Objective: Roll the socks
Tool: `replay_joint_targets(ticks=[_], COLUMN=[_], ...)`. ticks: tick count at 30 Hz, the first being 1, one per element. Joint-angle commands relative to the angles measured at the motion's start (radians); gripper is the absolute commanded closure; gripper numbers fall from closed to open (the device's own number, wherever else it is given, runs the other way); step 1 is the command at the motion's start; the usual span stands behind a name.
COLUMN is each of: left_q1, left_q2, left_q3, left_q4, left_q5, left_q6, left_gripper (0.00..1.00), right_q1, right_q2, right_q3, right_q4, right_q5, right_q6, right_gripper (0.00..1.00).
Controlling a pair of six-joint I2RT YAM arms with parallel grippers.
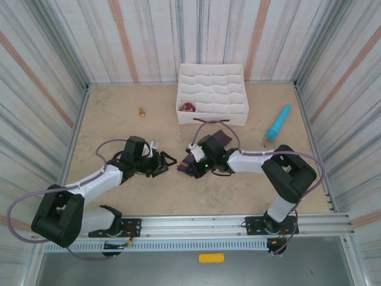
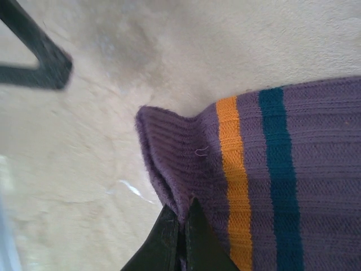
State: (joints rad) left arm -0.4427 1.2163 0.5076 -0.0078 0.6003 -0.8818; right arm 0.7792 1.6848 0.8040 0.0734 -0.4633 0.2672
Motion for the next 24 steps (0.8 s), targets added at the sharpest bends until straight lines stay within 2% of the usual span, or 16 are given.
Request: replay_joint_targets(ticks=[1,6,16,24], left_q1=[-0.031,-0.073,-0.111,-0.156], left_q2=[0.002,0.065,0.181,0.309], left_q3=[0.003,0.021,0.049,0.139], left_q4=[-0.007,0.012,0.06,0.037], left_q5=[-0.07,-0.1,-0.146,-0.194], left_q6=[0.052,0.066,0.071,0.095], left_gripper=[0.35,0.43,0.65,0.68], right_q1=[-0.044,-0.103,-0.147,-0.202], right_q2=[0.041,0.089,0.139,0.197], right_q3=[0.001,-0.013,-0.039,-0.089], right_q4=[0.072,0.164,0.11,0.18], right_q5=[-0.245,-0.321,-0.233,-0.257], right_q6=[0.215,0.39,0.526,0.646], right_gripper=[1.0,1.0,1.0,1.0])
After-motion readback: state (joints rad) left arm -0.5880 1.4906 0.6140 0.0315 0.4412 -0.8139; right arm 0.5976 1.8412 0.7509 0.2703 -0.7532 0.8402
